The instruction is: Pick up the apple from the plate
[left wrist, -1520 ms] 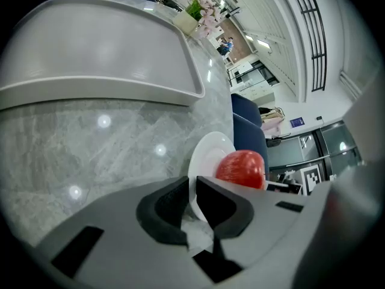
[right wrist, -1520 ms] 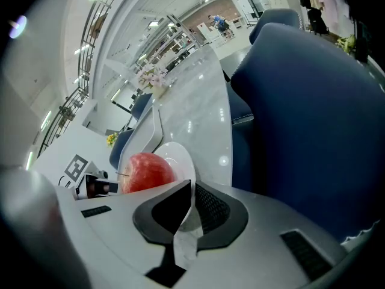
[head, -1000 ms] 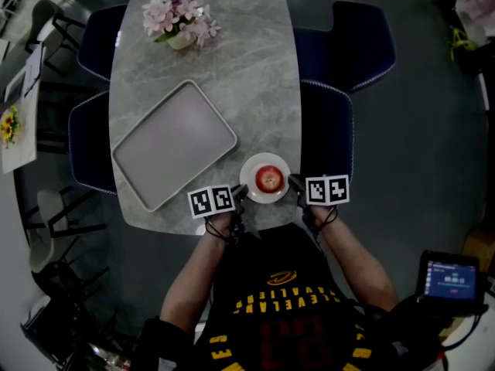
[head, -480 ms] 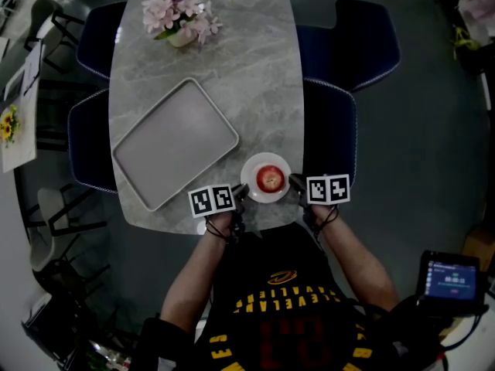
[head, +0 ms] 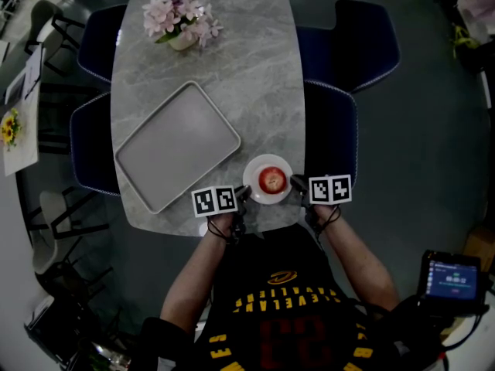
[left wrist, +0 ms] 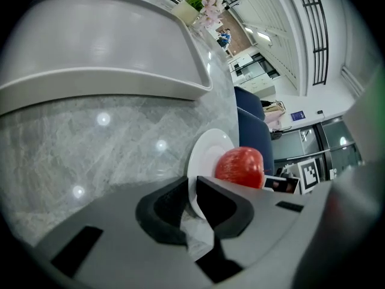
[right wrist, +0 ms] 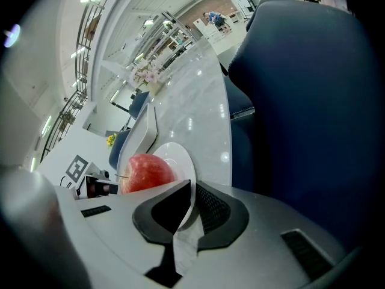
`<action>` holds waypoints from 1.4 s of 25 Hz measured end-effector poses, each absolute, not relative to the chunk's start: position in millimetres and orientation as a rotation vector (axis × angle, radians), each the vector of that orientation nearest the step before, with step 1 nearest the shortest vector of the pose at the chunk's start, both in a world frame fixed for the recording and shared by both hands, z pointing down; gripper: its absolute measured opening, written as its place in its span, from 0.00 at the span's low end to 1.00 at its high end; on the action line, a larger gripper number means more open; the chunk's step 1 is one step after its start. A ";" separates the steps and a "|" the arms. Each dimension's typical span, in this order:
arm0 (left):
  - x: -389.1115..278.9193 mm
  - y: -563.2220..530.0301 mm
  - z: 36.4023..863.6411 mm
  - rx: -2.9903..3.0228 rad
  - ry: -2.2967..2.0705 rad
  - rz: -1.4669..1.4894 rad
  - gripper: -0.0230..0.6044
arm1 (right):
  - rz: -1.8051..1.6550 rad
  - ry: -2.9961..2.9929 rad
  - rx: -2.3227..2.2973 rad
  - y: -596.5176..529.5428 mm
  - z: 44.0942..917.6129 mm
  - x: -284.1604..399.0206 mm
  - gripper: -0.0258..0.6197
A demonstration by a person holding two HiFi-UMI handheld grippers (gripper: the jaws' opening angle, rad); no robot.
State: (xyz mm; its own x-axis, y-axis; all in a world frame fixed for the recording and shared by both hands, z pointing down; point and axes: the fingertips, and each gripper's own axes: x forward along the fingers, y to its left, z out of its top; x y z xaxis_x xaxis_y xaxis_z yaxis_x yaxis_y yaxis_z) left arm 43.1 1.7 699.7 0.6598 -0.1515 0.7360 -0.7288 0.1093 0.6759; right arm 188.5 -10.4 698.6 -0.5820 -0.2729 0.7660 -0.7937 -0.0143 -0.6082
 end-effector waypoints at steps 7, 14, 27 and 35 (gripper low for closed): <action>40.2 2.0 694.6 1.432 -0.773 0.516 0.11 | 1.641 -1.835 1.173 -16.8 692.3 193.6 0.09; 23.6 -3.1 677.6 1.455 -0.797 0.494 0.10 | 1.583 -1.873 1.326 -33.0 672.0 208.3 0.09; 9.6 -46.1 550.6 1.782 -0.888 0.202 0.04 | 1.364 -2.266 1.489 -72.8 558.1 170.3 0.05; 19.2 -48.8 441.0 2.114 -0.839 0.130 0.04 | 1.094 -2.688 1.245 -74.4 433.3 89.8 0.05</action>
State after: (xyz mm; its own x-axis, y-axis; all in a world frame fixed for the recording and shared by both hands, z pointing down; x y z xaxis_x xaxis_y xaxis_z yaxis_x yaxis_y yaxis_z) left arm 19.2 -48.8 441.0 0.7711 -0.5203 0.3670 -0.6068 -0.4261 0.6709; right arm 89.8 -74.4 433.3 -0.6890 -0.6767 0.2596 -0.6657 0.4491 -0.5960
